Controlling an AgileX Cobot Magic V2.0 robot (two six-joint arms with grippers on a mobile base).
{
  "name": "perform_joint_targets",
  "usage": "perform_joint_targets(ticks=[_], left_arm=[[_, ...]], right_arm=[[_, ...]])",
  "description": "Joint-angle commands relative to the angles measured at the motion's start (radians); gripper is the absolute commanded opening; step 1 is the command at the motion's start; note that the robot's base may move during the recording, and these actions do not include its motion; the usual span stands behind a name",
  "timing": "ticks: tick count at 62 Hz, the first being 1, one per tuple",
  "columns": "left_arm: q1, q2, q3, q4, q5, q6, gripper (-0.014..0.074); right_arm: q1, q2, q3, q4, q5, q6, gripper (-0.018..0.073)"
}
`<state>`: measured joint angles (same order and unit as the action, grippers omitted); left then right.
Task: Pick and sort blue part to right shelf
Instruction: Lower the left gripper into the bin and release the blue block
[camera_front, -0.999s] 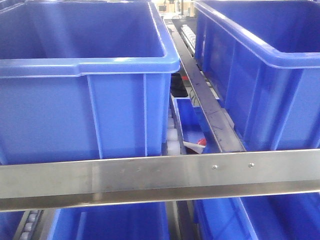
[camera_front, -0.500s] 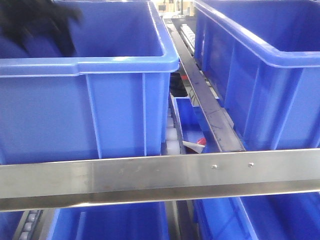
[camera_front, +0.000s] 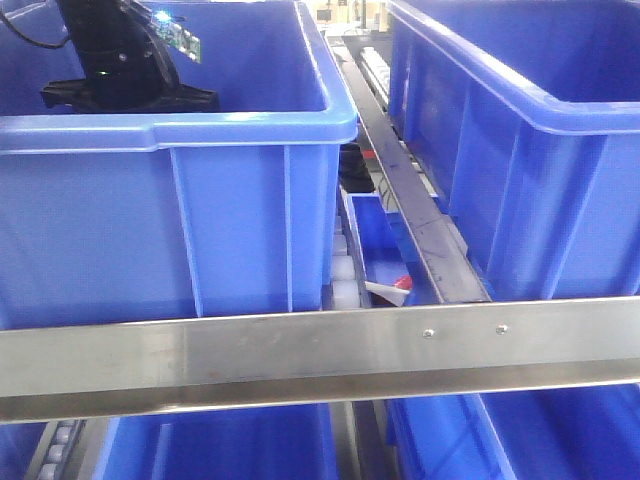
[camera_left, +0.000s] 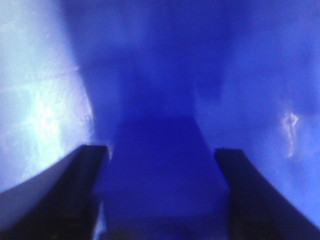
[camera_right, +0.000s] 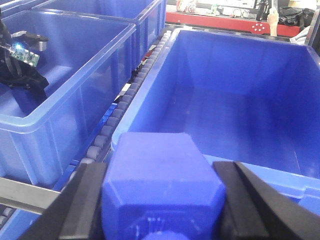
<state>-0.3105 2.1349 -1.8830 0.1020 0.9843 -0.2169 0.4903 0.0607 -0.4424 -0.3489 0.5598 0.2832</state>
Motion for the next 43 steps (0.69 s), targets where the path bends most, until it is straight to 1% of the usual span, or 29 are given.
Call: perform_joint_targets(ticks=[1, 4, 14, 22, 25, 27, 33, 38, 43], left_arm=[[0.001, -0.062, -0.035, -0.010, -0.009, 0.008, 0.0675], [0.001, -0.066, -0.035, -0.010, 0.003, 0.016, 0.0719], [0.001, -0.117, -0.035, -0.010, 0.034, 0.033, 0.0711], [-0.005, -0.220, -0.024, -0.010, 0.036, 0.057, 0.0711], [-0.005, -0.270, -0.006, -0.008, 0.027, 0.057, 0.0695], [-0.005, -0.306, 0.009, -0.001, 0.021, 0.057, 0.0676], [-0.005, -0.402, 0.079, 0.038, -0.014, 0.057, 0.0577], [-0.005, -0.494, 0.171, 0.069, -0.048, 0.057, 0.0474], [-0.005, -0.590, 0.284, 0.088, -0.109, 0.057, 0.0347]], right_arm=[[-0.003, 0.016, -0.029, -0.025, -0.095, -0.009, 0.0253], [-0.003, 0.016, -0.029, -0.025, -0.095, -0.009, 0.0253], [-0.003, 0.016, -0.029, -0.026, -0.095, -0.009, 0.0253], [-0.003, 0.016, -0.029, -0.028, -0.095, -0.009, 0.0253], [-0.003, 0.016, -0.029, -0.029, -0.095, -0.009, 0.0253], [-0.003, 0.016, -0.029, -0.029, -0.094, -0.009, 0.0253], [-0.003, 0.016, -0.029, -0.029, -0.093, -0.009, 0.0253], [-0.003, 0.016, -0.029, -0.029, -0.080, -0.009, 0.0253], [-0.003, 0.018, -0.029, -0.029, -0.067, -0.009, 0.0253]])
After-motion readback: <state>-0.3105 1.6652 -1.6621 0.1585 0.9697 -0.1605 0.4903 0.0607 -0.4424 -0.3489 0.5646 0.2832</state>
